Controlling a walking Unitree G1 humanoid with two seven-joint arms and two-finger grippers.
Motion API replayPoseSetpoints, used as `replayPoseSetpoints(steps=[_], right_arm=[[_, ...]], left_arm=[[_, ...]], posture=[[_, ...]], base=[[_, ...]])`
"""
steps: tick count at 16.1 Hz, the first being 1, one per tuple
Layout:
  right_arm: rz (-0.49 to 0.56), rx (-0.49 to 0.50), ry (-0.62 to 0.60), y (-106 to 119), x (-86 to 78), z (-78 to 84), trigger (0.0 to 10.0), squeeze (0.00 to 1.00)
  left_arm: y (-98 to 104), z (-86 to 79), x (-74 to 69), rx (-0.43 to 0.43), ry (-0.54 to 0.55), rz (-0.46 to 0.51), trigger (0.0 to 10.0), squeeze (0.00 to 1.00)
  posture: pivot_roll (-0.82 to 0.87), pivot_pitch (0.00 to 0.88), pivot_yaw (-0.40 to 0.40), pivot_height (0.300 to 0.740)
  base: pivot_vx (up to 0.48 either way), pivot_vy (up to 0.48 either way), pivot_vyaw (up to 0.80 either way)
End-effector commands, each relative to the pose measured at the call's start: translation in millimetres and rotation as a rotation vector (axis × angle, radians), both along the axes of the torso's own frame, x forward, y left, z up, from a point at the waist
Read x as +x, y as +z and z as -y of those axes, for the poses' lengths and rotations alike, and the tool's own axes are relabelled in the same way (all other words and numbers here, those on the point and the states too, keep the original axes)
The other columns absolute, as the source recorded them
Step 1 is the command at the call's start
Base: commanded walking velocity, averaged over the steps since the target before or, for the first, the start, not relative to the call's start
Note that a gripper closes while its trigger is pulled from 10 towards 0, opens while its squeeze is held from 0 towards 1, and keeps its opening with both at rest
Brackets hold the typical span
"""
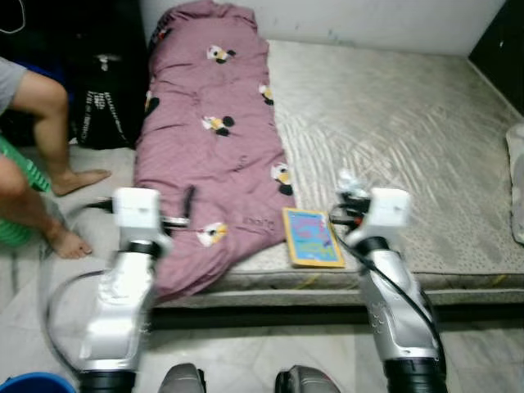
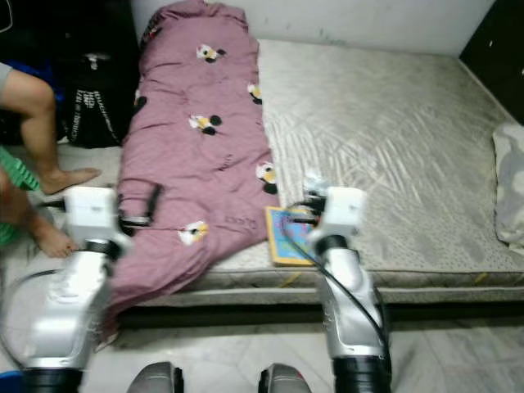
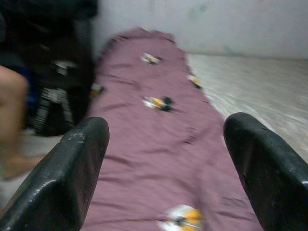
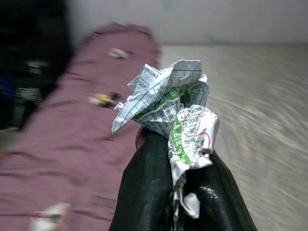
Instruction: Clean up the room
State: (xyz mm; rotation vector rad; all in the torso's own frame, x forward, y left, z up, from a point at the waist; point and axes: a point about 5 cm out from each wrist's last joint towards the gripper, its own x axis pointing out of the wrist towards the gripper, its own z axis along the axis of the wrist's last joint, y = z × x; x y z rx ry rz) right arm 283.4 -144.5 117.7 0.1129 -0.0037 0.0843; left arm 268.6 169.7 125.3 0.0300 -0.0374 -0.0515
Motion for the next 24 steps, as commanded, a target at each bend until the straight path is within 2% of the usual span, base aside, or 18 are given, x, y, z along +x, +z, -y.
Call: replayPoseSetpoints(steps=[1, 3, 6, 10, 14, 24], right_arm=[[0.017, -0.023, -0.017, 4, -0.4, 9.9, 10.0, 0.0], [0.012, -0.022, -0.012, 3, -0.3, 8.7, 10.0, 0.0], [0.013, -0.028, 0.007, 3, -1.3, 5.5, 10.0, 0.0], [0.009, -0.021, 0.002, 3, -3.1, 8.6, 10.0, 0.0], [0.008, -0.012, 0.004, 1, -3.4, 7.7, 10.0, 0.0], [0.008, -0.006, 0.016, 1, -0.9, 6.9, 10.0, 0.0]], left_arm=[[10, 4.7, -1.3, 0.01, -0.001, 0.039, 10.0, 0.0], [7, -2.2, -1.0, 0.021, 0.067, -0.006, 10.0, 0.0], [2, -1.1, -2.9, -0.015, 0.005, -0.013, 10.0, 0.0], [-4, 2.2, -5.7, -0.043, 0.007, -0.044, 10.0, 0.0], [-6, -1.9, -5.1, -0.015, 0.021, -0.04, 10.0, 0.0], [-10, 1.2, -5.2, 0.005, 0.027, -0.039, 10.0, 0.0]], posture=[[0.04, 0.12, -0.068, 0.74], [0.04, 0.118, -0.07, 0.74], [0.03, 0.115, -0.069, 0.74], [0.03, 0.11, -0.072, 0.74], [0.03, 0.098, -0.069, 0.74], [0.03, 0.084, -0.071, 0.74]], base=[[0.0, 0.0, 0.8], [0.0, 0.0, 0.8], [0.0, 0.0, 0.8], [0.0, 0.0, 0.8], [0.0, 0.0, 0.8], [0.0, 0.0, 0.8]])
